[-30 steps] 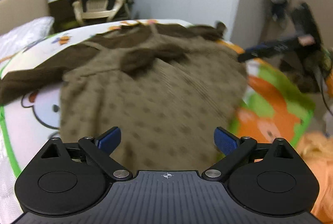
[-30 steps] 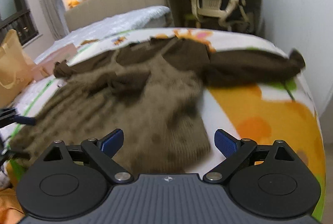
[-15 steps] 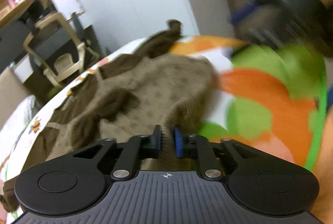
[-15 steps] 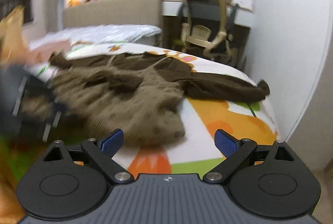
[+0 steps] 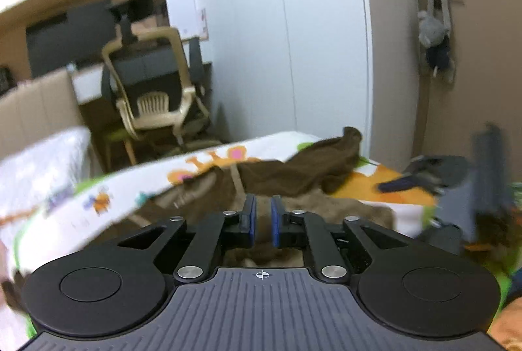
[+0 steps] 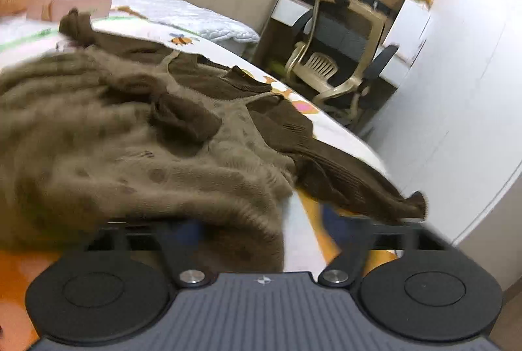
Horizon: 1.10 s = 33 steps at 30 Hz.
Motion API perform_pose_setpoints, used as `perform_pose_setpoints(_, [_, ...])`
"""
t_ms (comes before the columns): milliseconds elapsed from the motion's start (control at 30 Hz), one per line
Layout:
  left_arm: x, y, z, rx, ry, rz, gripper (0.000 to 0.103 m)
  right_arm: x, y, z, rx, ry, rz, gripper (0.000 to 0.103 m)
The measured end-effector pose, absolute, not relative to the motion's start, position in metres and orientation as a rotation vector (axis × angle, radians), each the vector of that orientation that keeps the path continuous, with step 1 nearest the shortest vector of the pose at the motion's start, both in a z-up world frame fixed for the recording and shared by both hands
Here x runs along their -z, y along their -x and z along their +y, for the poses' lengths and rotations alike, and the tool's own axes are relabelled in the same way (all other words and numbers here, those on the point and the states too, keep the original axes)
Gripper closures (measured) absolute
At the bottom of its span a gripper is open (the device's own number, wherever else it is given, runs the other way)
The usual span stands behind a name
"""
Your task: Fold clothes
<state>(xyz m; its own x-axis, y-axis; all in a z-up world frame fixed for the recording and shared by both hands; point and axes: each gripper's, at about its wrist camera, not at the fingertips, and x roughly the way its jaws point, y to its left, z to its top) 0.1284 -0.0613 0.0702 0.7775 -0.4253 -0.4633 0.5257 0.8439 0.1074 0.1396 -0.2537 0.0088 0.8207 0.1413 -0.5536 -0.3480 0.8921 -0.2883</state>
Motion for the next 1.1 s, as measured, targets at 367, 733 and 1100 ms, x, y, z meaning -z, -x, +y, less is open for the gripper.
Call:
perform_pose_setpoints(367, [-0.008,-0.075,-0.119,0.649,-0.456,0.464,0.008,-0.102,-0.095,-0.263,-0.455,0.230,0.480,0.089])
perform_pose_setpoints(733, [-0.004,-0.161,-0.126,0.594,-0.313,0.580,0.090,-0.049,-0.089,-0.304,-0.348,0.279,0.572,0.040])
perform_pose_setpoints(1100, [-0.040,-0.199,-0.080,0.574,-0.120,0.610,0.090,-0.007,-0.186,-0.282,-0.535,0.115,0.672,0.040])
